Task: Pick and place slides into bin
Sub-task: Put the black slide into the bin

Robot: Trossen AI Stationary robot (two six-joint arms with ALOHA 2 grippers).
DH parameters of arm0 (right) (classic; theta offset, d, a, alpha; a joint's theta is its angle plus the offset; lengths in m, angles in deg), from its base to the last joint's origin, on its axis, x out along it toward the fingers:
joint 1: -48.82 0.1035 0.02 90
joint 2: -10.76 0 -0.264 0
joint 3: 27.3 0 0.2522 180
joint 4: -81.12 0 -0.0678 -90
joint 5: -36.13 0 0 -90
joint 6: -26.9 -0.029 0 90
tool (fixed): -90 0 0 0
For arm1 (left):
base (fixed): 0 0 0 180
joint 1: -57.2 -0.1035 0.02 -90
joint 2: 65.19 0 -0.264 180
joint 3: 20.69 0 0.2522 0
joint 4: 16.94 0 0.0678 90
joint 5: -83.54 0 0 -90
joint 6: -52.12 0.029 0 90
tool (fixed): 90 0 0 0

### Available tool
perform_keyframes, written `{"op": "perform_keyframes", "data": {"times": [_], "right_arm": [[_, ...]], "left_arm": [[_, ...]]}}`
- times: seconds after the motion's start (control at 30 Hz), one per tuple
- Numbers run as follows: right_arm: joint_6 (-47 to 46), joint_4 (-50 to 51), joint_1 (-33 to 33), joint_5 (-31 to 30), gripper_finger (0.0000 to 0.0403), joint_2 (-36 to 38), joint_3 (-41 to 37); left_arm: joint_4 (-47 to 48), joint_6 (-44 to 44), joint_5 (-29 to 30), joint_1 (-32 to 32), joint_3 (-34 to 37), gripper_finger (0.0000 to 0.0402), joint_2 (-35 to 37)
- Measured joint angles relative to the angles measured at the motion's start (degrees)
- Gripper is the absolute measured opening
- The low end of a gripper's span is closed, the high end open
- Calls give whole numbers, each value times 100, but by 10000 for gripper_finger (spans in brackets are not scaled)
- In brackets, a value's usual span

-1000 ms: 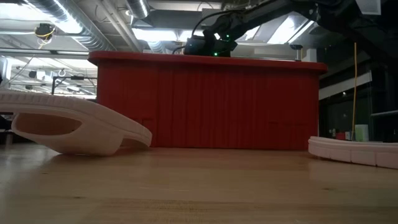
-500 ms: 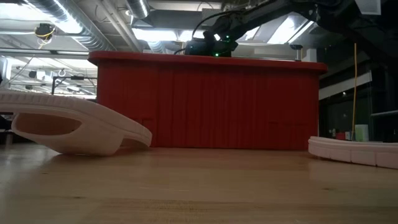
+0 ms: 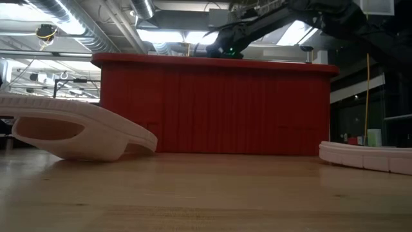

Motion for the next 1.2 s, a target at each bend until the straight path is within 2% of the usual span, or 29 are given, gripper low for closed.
{"op": "perform_keyframes", "data": {"times": [0.17,0.33,0.83,1.2], "right_arm": [[4,-7,-10,58,72,-8,-3],[105,-122,-11,68,92,-18,-11],[295,-203,-9,48,98,-18,-11],[452,-249,39,119,99,-18,-11]], "left_arm": [[0,-4,0,0,0,20,0],[0,-143,0,0,0,20,0],[4,-154,0,0,0,20,0],[370,-316,-4,0,0,20,0]]}}
